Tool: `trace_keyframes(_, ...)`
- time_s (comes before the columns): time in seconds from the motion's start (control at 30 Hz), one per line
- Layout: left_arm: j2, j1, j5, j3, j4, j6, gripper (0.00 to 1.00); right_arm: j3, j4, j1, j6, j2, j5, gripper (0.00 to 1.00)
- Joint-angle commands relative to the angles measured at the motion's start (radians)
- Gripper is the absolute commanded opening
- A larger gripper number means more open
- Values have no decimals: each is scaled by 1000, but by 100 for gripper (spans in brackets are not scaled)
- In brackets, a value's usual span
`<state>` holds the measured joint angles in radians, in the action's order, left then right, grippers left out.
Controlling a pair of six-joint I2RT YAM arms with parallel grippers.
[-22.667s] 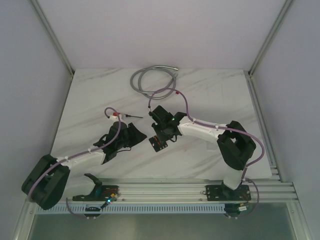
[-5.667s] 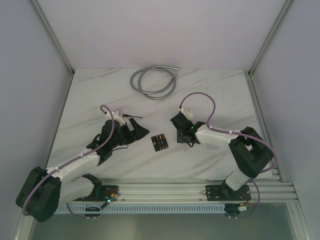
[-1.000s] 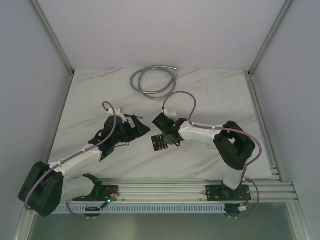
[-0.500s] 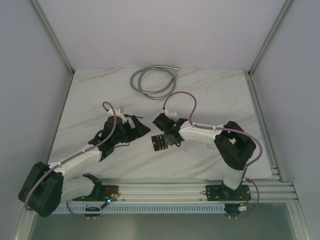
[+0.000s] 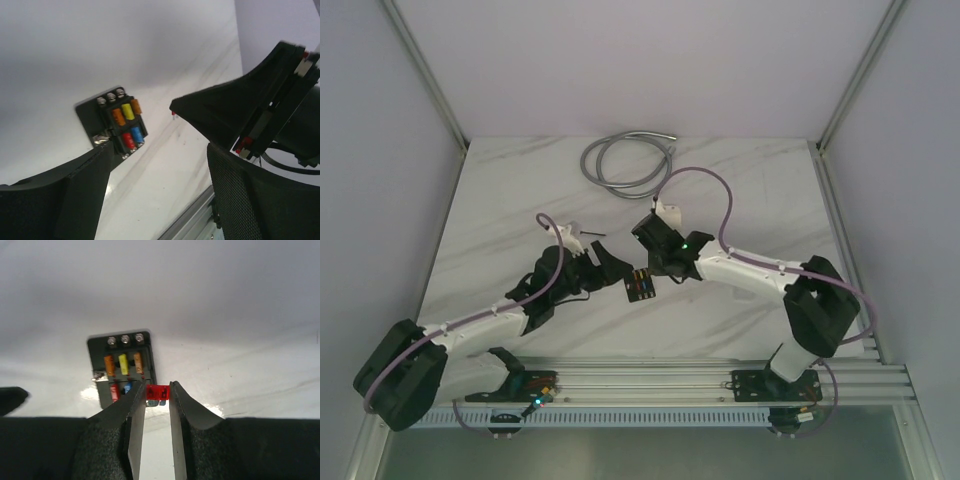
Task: Snap on the fuse box
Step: Pick up the fuse from the center of the board.
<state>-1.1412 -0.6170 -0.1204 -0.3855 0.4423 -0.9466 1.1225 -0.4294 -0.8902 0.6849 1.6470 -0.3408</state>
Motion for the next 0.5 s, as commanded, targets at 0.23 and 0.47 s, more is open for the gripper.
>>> trace_keyframes(0.23,3,-146,185,10,218,58,66,8,143,-4,96,-159,-7,28)
trace_keyframes(0.47,-53,-196,236,-23,273,102,49,-28,206,-5,126,-214,34,27)
